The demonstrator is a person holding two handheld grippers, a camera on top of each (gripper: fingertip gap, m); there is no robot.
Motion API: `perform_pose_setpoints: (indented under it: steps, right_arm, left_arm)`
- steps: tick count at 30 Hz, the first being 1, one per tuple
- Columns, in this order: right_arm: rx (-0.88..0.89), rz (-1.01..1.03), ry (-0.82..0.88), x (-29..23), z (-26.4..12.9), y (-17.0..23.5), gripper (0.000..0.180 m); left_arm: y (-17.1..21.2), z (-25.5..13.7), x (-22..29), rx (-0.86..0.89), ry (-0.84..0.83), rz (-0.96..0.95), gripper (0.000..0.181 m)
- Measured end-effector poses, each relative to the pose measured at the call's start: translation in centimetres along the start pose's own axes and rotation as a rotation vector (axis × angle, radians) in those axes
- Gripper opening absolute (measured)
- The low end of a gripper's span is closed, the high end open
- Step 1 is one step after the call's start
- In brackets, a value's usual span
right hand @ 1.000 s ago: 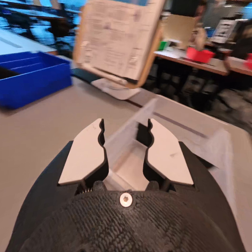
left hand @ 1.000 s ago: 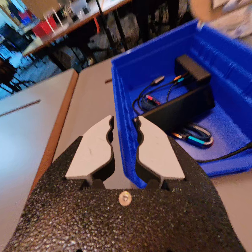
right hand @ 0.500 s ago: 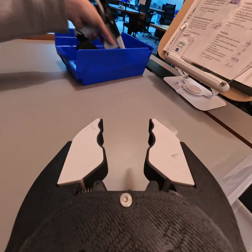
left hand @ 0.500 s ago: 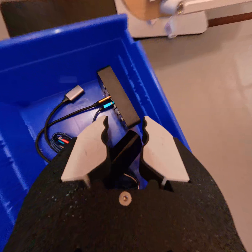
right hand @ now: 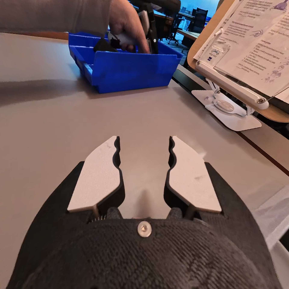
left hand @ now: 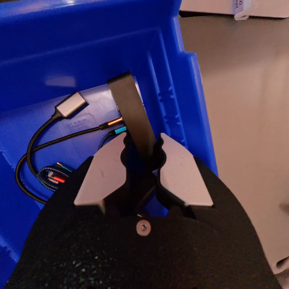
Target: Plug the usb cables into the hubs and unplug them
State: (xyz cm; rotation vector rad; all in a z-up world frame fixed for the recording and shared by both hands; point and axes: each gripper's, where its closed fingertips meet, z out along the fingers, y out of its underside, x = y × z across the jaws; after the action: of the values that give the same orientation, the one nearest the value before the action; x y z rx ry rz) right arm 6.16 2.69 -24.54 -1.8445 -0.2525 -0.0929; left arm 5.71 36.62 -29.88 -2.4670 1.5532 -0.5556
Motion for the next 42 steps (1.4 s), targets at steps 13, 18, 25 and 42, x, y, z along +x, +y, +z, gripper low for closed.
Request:
perform_pose_setpoints:
  steps: [13, 18, 25, 42]
  right_arm:
    - [0.007, 0.003, 0.014, 0.4, -0.2, 0.3, 0.057]
    - [0.017, 0.0, 0.007, 0.2, -0.2, 0.1, 0.057]
    - [0.013, -0.006, -0.004, 0.0, -0.1, 0.1, 0.057]
    - [0.543, 0.258, -0.108, -1.2, -8.9, -13.9, 0.081]
  left_arm:
    - [-0.4, -1.9, -0.3, 0.108, 0.022, 0.062, 0.032]
    - [-2.9, -9.0, 1.7, 0.364, 0.318, -0.029, 0.032]
    - [-5.2, -24.4, 5.4, 0.854, 0.589, 0.156, 0.031]
    - [13.4, -23.0, 29.2, 0.848, 1.072, 0.891, 0.031]
